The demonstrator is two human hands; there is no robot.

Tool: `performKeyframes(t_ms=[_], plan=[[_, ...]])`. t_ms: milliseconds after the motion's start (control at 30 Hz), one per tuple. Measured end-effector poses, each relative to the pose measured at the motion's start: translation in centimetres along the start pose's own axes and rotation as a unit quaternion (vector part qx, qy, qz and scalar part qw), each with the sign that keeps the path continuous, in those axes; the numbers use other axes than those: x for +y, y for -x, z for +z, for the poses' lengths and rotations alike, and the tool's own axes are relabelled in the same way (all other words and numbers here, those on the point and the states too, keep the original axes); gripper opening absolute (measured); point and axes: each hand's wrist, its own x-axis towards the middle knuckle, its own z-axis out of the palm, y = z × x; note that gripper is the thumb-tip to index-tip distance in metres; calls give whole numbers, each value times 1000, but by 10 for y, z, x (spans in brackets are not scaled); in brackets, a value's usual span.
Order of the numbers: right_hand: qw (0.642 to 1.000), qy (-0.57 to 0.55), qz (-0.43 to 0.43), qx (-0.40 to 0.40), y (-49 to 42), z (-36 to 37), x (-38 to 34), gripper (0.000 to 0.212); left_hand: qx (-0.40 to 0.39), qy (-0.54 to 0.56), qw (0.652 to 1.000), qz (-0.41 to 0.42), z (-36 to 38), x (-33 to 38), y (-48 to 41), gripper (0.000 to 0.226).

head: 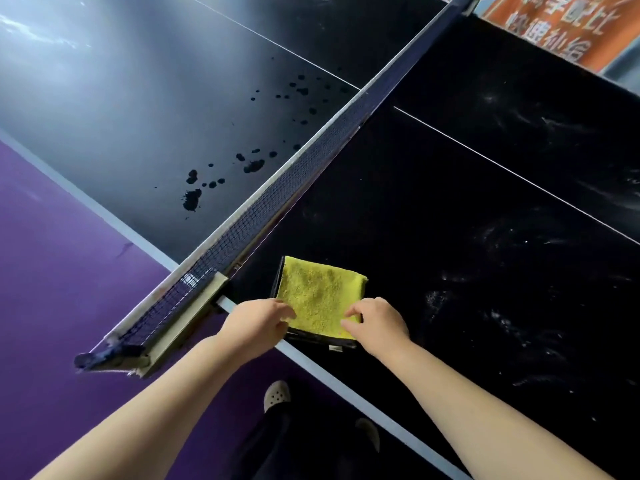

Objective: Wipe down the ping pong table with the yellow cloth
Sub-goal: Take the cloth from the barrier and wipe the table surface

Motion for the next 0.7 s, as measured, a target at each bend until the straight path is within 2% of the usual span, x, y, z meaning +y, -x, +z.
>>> performKeyframes(t_ms=[100, 200, 267, 367, 433, 500, 700], plan=[[994, -18, 17, 105, -11, 4, -8, 28, 74, -5, 997, -30, -8, -4, -13, 31], [982, -60, 67, 163, -28, 8, -11, 36, 104, -18, 994, -1, -8, -8, -39, 38], [976, -90, 113, 165, -40, 9, -10, 45, 103, -37, 994, -1, -6, -6, -57, 47], [979, -95, 142, 115, -53, 13, -7, 51, 79, -83, 993, -21, 1, -5, -79, 60], [980, -104, 142, 90, -57, 15, -4, 35, 76, -112, 990, -37, 8, -8, -84, 56], [977, -130, 137, 98, -61, 15, -4, 18, 84, -114, 989, -49, 11, -10, -81, 45], [969, -161, 27, 186, -68, 4, -36, 22, 62, 20, 992, -106, 7, -14, -41, 34]])
